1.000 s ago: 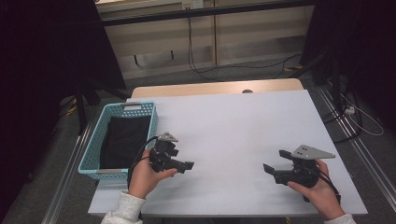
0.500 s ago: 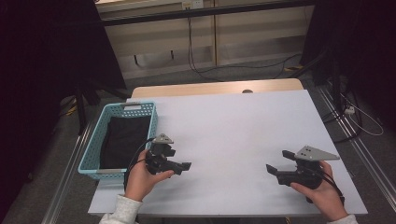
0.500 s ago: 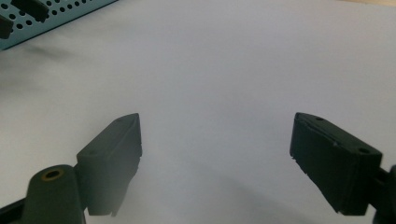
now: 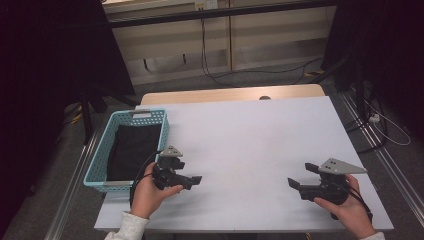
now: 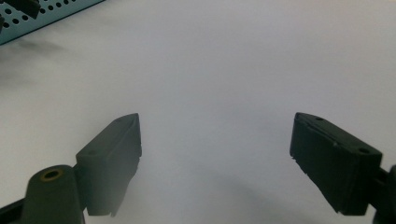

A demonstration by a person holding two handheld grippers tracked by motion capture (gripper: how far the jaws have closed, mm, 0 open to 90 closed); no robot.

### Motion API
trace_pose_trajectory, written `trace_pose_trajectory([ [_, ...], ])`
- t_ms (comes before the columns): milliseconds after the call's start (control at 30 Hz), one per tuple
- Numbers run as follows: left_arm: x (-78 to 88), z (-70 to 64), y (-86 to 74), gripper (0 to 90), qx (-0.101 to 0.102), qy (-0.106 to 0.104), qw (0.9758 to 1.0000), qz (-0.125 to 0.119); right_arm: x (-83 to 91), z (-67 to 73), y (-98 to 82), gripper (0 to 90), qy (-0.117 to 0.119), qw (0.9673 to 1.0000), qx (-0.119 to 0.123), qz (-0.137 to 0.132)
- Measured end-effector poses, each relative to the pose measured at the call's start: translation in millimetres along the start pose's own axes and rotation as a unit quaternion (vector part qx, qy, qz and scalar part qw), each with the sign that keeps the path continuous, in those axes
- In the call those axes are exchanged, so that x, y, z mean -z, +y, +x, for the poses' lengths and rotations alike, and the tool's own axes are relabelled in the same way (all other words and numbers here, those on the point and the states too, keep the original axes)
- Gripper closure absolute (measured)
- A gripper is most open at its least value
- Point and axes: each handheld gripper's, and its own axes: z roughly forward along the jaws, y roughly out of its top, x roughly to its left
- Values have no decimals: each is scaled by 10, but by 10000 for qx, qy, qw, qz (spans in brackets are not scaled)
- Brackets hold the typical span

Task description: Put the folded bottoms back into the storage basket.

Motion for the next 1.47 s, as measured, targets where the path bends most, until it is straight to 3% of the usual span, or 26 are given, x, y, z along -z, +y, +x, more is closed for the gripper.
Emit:
trace_pose_trajectory([
  [500, 15, 21, -93, 126, 36, 25, 10000, -48, 8, -7, -15, 157, -23, 10000, 18, 30],
  [1467, 29, 31, -109, 116, -15, 7, 10000, -58, -33, -4, -68, 150, -17, 9998, 80, 166],
])
